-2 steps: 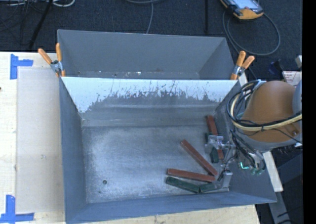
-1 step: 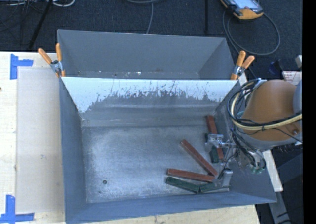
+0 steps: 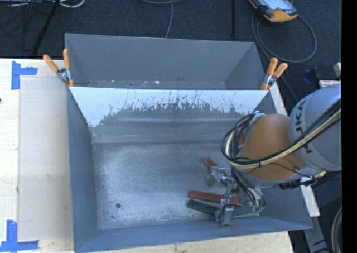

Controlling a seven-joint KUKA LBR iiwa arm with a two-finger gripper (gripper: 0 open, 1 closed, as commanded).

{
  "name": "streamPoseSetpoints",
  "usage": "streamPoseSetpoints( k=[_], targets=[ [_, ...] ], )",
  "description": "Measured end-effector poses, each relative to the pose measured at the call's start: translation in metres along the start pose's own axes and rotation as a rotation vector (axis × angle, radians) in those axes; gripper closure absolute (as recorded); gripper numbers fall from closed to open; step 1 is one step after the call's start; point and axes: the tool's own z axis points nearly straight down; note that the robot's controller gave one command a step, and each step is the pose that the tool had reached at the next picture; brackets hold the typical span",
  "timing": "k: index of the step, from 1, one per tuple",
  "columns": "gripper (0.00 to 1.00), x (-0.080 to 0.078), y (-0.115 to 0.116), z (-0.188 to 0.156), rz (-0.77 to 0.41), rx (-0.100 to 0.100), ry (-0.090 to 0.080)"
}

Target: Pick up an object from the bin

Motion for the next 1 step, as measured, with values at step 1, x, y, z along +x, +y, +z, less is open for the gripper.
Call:
streamPoseSetpoints(
  k=[1],
  targets=[
    [0.00,0.0014,-0.0028,-0.0743,-0.032,0.002,-0.008]
  ],
)
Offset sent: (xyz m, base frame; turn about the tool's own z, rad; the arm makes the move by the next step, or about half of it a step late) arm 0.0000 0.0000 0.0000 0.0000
